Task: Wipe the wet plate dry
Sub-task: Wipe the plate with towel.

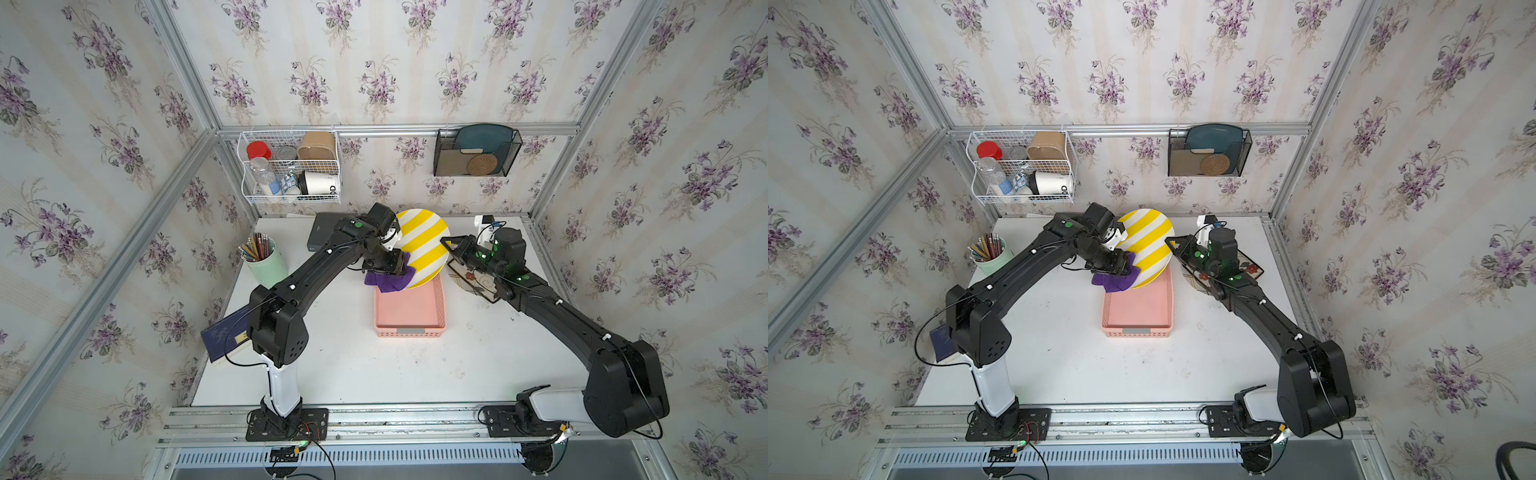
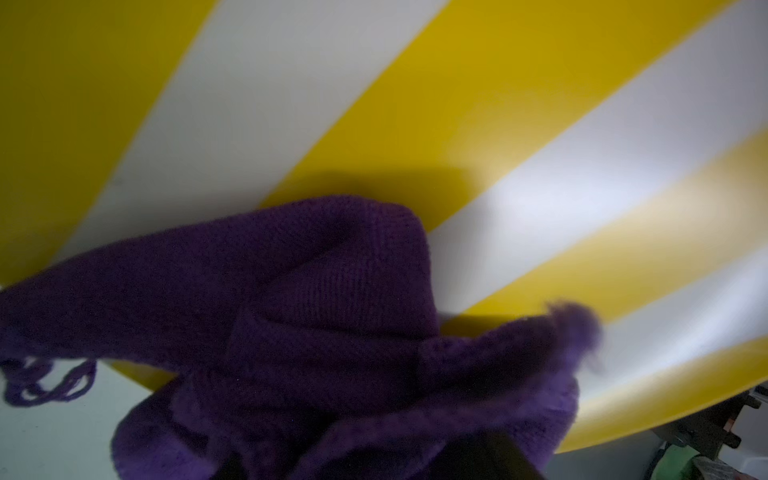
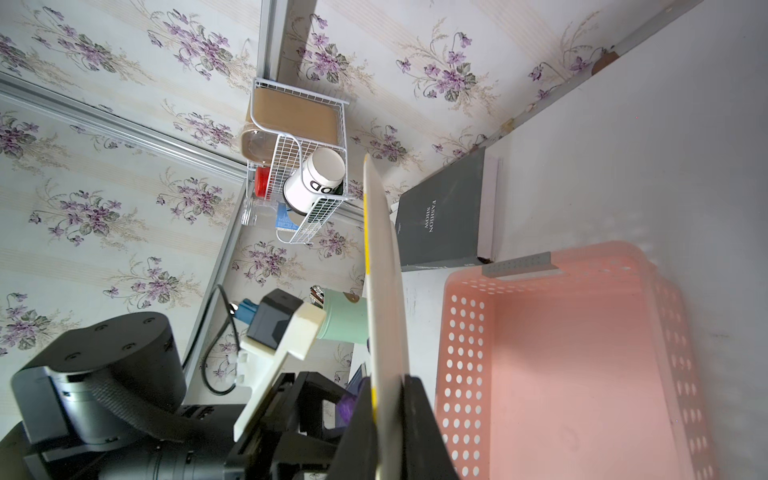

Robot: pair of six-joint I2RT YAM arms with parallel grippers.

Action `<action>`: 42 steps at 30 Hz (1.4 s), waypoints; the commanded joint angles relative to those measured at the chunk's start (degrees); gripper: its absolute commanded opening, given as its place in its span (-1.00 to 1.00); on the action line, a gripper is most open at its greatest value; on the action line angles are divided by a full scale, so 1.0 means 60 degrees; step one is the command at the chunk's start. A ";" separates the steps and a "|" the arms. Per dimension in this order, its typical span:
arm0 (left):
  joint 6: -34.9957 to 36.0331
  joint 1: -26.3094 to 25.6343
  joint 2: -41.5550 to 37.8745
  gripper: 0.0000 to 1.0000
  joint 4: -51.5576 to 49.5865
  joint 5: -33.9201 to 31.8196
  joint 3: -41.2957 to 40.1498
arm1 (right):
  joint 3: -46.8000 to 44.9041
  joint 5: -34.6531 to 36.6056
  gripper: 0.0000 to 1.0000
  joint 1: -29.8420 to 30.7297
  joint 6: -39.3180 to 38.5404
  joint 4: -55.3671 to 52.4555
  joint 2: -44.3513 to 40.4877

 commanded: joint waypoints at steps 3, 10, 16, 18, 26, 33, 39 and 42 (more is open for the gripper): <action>-0.0431 -0.0054 0.0149 -1.00 0.0441 0.0283 0.0046 | 0.0364 -0.0632 -1.00 0.0091 0.1435 0.2694 -0.0155; -0.1886 -0.0179 -0.0357 -1.00 0.3212 0.2502 0.0472 | 0.0222 -0.0498 -1.00 0.0353 0.1565 0.2878 0.0020; -0.2062 -0.0065 0.0113 -1.00 0.2787 0.1847 0.1494 | 0.0259 -0.0541 -1.00 0.0551 0.1954 0.3435 0.0131; -0.1882 0.0225 0.0107 -1.00 0.2076 0.0946 0.1533 | 0.0220 -0.0360 -1.00 0.0402 0.1987 0.3412 -0.0071; -0.1957 0.1011 -0.0239 -1.00 0.2073 0.0711 0.0783 | 0.0877 -0.0774 -1.00 0.0643 0.0913 0.2445 -0.0013; -0.2286 0.1385 -0.0107 -1.00 0.2165 0.0639 0.0981 | 0.0810 -0.0915 -1.00 0.1051 0.1168 0.3401 0.0133; -0.2334 0.2071 -0.0051 -1.00 0.2576 0.1228 0.1606 | 0.0882 -0.1145 -1.00 0.1335 0.0333 0.2741 0.0244; -0.2963 0.1460 0.0351 -1.00 0.3397 0.2480 0.1961 | 0.1529 -0.1406 -1.00 0.1609 -0.0145 0.2228 0.0584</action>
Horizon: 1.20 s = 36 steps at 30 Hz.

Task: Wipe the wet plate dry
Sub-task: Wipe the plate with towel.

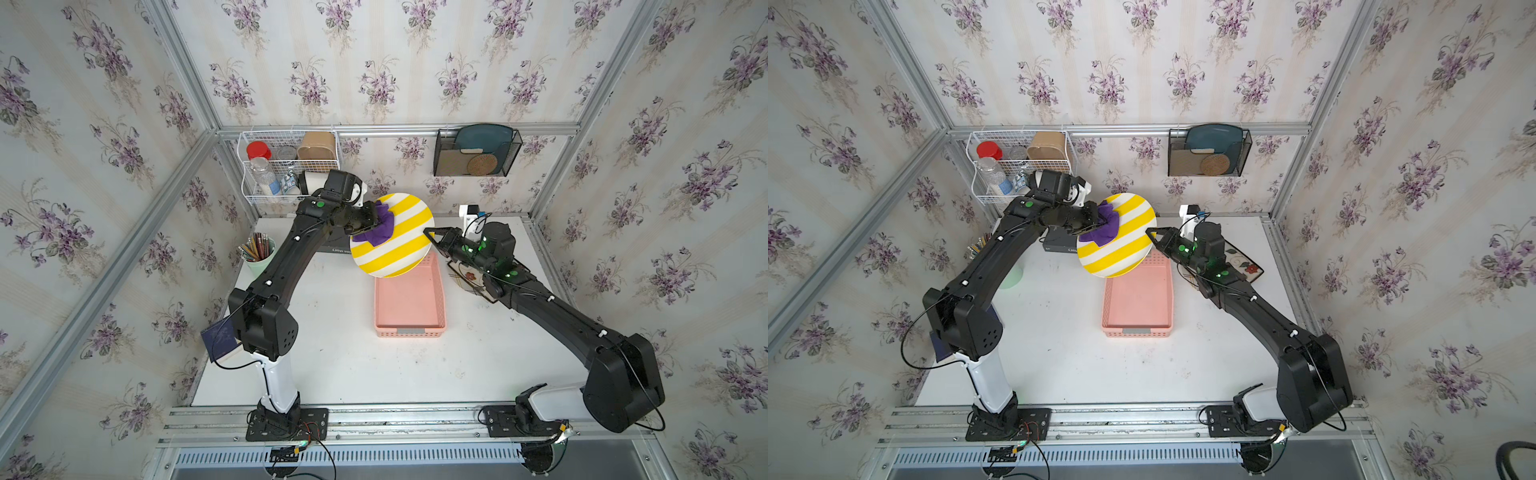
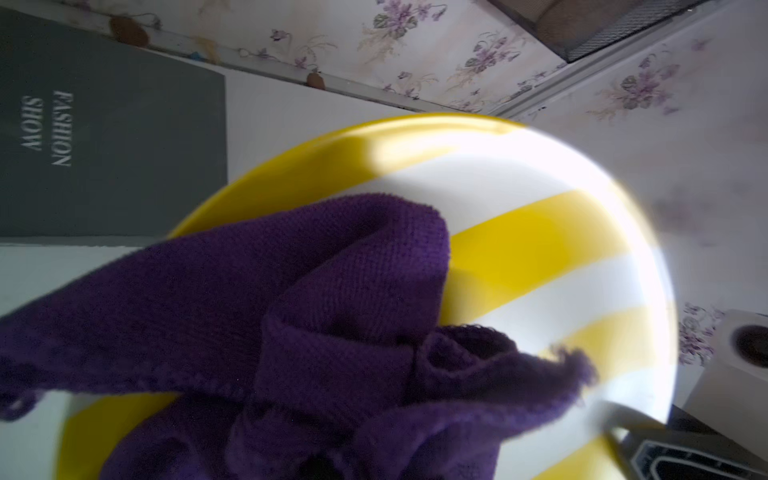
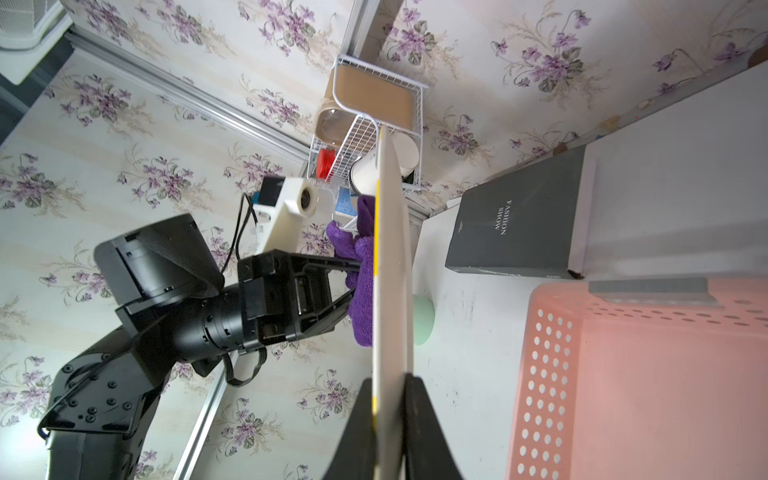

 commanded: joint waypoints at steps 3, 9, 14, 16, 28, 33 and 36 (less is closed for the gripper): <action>-0.0310 -0.0875 0.0631 -1.00 0.0412 0.1172 0.1039 | 0.0705 -0.1625 -1.00 -0.0067 -0.0170 0.1822 0.0129; -0.0739 -0.0277 0.0344 -1.00 0.0375 0.0234 0.0867 | -0.0035 -0.1347 -1.00 -0.0782 0.0383 0.2557 -0.0338; -0.0671 -0.1366 0.1536 -1.00 -0.0071 0.1185 0.2900 | 0.0554 -0.1662 -1.00 -0.0098 0.0154 0.2283 0.0267; -0.0475 -0.1581 0.1794 -1.00 -0.0651 0.0850 0.3335 | 0.0535 -0.1511 -1.00 -0.0232 0.0441 0.2654 0.0251; 0.0928 -0.1867 0.0311 -1.00 -0.0779 0.1079 0.0806 | 0.0064 -0.1361 -1.00 -0.1254 0.1299 0.3454 -0.0079; 0.1411 -0.1760 0.0852 -1.00 -0.2073 -0.0105 0.1923 | 0.0311 -0.1238 -1.00 -0.1190 0.1280 0.3392 -0.0039; 0.1587 -0.1145 0.0828 -1.00 -0.2673 -0.1489 0.2362 | 0.0025 -0.1156 -1.00 -0.1559 0.1683 0.3644 -0.0226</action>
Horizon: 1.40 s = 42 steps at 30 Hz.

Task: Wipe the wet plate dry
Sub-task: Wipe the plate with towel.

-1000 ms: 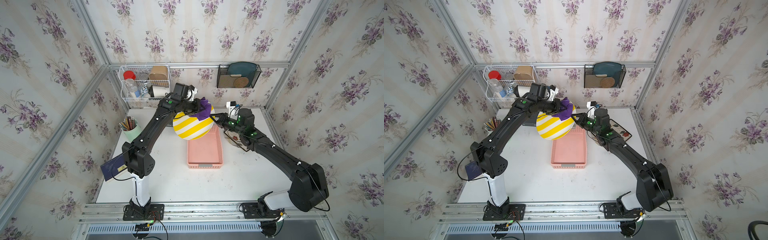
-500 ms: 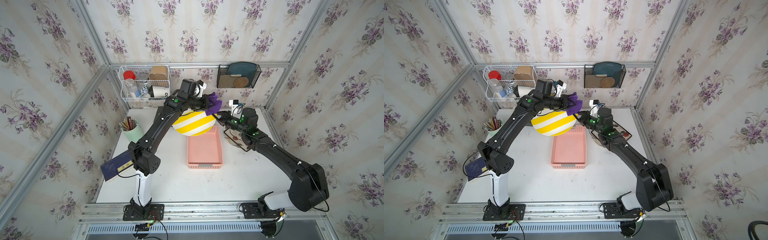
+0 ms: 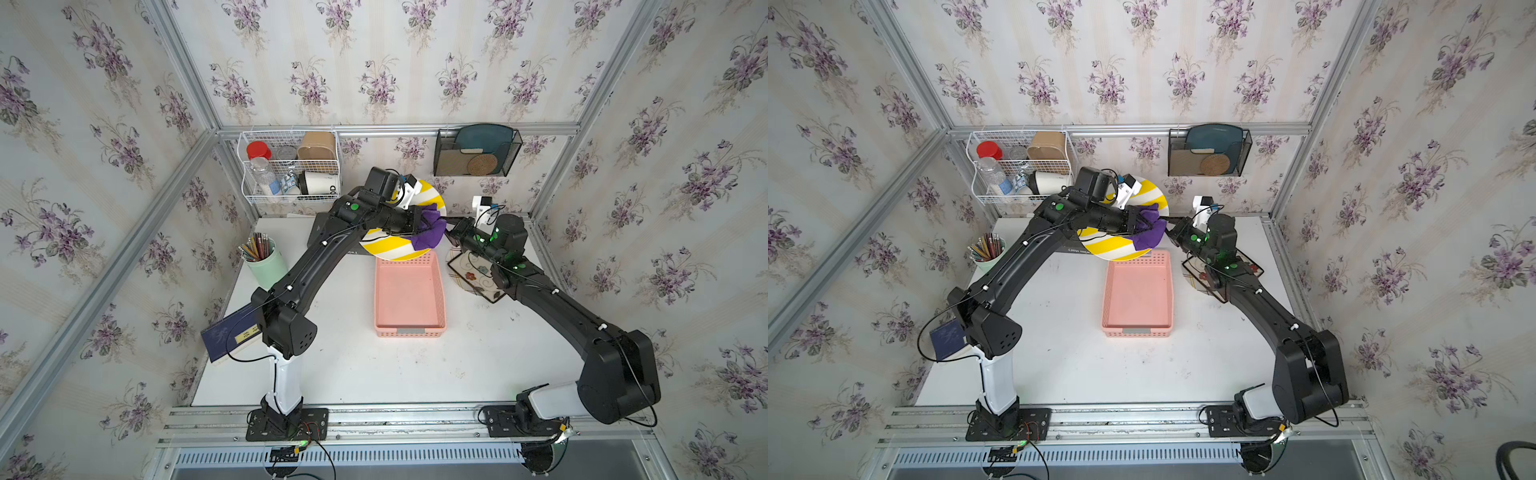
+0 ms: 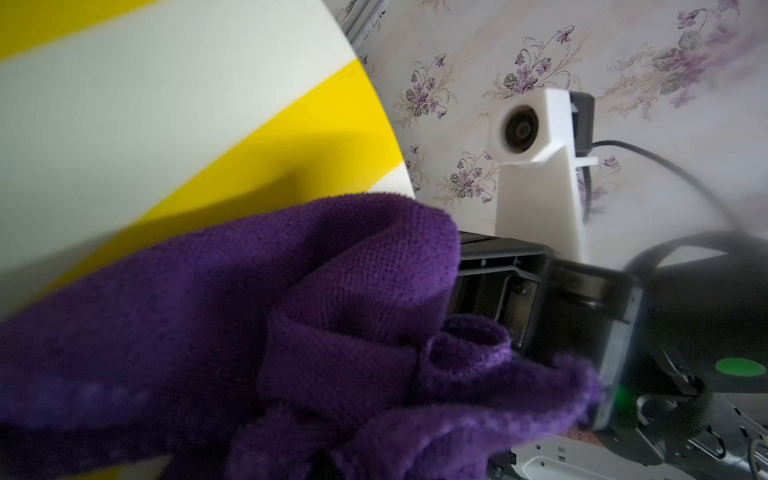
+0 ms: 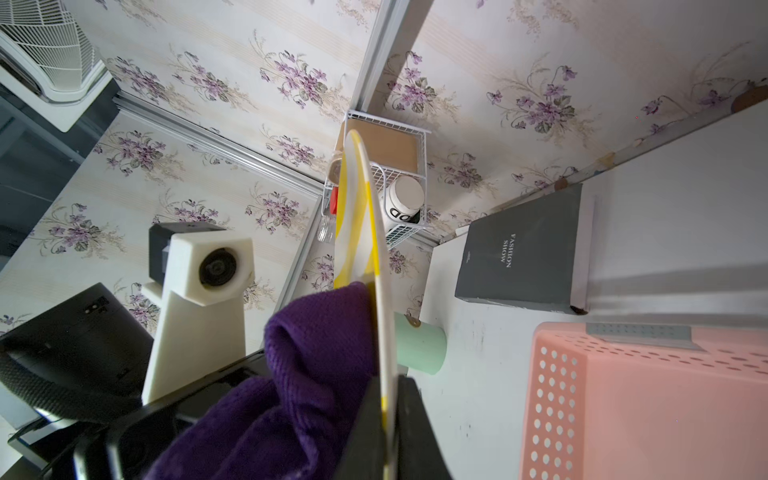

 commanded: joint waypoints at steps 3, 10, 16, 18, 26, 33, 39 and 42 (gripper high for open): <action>0.0522 0.1244 -0.0235 -1.00 -0.1839 -0.3035 -0.0072 | -0.0271 -0.0548 -1.00 -0.0272 0.0676 0.2592 -0.0488; 0.0453 0.1632 -0.0276 -1.00 -0.1716 -0.3325 -0.0061 | 0.0143 -0.0999 -1.00 0.0688 -0.0446 0.1421 -0.0419; -0.0025 0.1399 0.0391 -1.00 -0.0414 -0.0977 0.1198 | 0.0770 -0.1254 -1.00 0.0982 -0.1606 0.0084 -0.0137; -0.0049 0.1230 0.0583 -1.00 -0.0326 -0.0778 0.1626 | 0.1008 -0.1443 -1.00 0.1248 -0.1989 -0.0284 -0.0001; 0.0231 0.0812 0.0079 -1.00 -0.0042 -0.0016 0.0352 | 0.1015 -0.1268 -1.00 -0.0203 -0.0454 0.1372 -0.0072; 0.1387 0.0166 -0.0477 -1.00 -0.0554 0.0425 -0.1174 | 0.1112 -0.1175 -1.00 -0.0539 -0.0246 0.1618 -0.0109; 0.1109 0.0318 -0.0557 -1.00 -0.0560 -0.0714 -0.0946 | 0.0983 -0.0973 -1.00 0.0219 -0.0011 0.2103 0.0128; 0.0187 0.1038 -0.0630 -1.00 0.0083 -0.0145 -0.0741 | 0.0421 -0.0787 -1.00 -0.0423 0.0780 0.2928 -0.0051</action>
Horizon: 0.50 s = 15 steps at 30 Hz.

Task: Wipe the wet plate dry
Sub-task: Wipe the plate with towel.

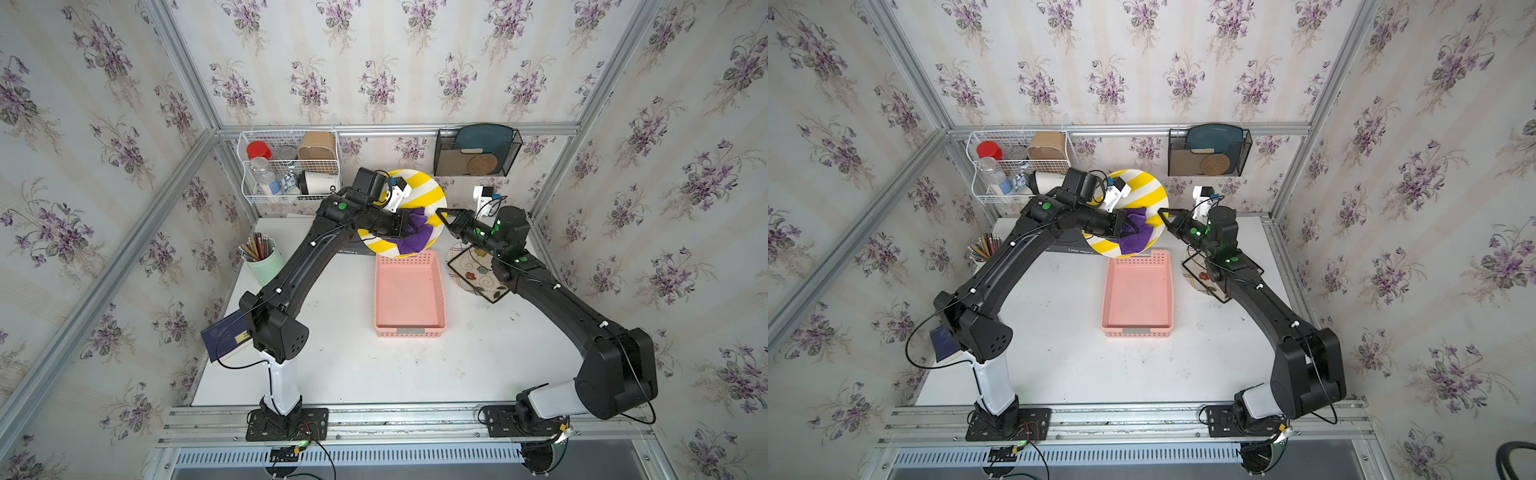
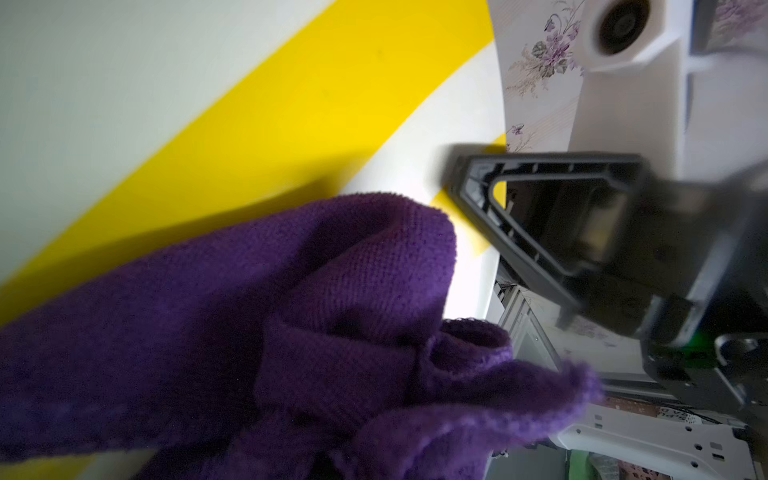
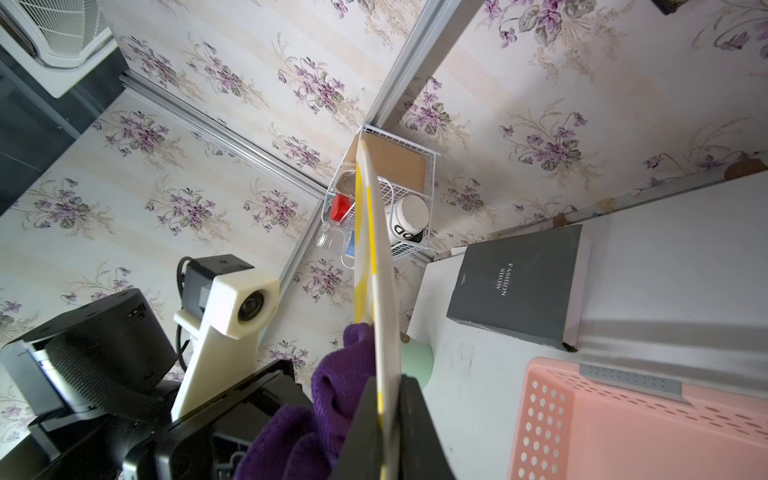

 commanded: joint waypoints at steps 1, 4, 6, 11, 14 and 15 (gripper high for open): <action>-0.1151 0.0713 -0.0117 -1.00 0.0577 -0.0252 0.0014 | -0.0272 -0.0863 -1.00 -0.0617 0.1623 0.2997 -0.0365; -0.2599 0.1523 -0.0729 -1.00 0.2079 0.0750 -0.0421 | -0.0366 -0.1040 -1.00 -0.1215 0.1518 0.2744 -0.0719; -0.4085 0.2016 -0.1223 -1.00 0.3727 0.1566 -0.1137 | -0.0439 -0.1198 -1.00 -0.1583 0.1637 0.2824 -0.0952; -0.9234 0.2714 -0.1465 -1.00 0.9904 0.3109 -0.2736 | -0.1120 -0.1424 -1.00 -0.2132 0.3345 0.5306 -0.0922; -1.0874 0.2625 -0.1075 -1.00 1.1803 0.3290 -0.2495 | -0.1092 -0.1723 -1.00 -0.2052 0.4248 0.6642 -0.0537; -1.1232 0.2621 -0.1002 -1.00 1.2158 0.3251 -0.2460 | -0.1111 -0.1746 -1.00 -0.2038 0.4535 0.6949 -0.0441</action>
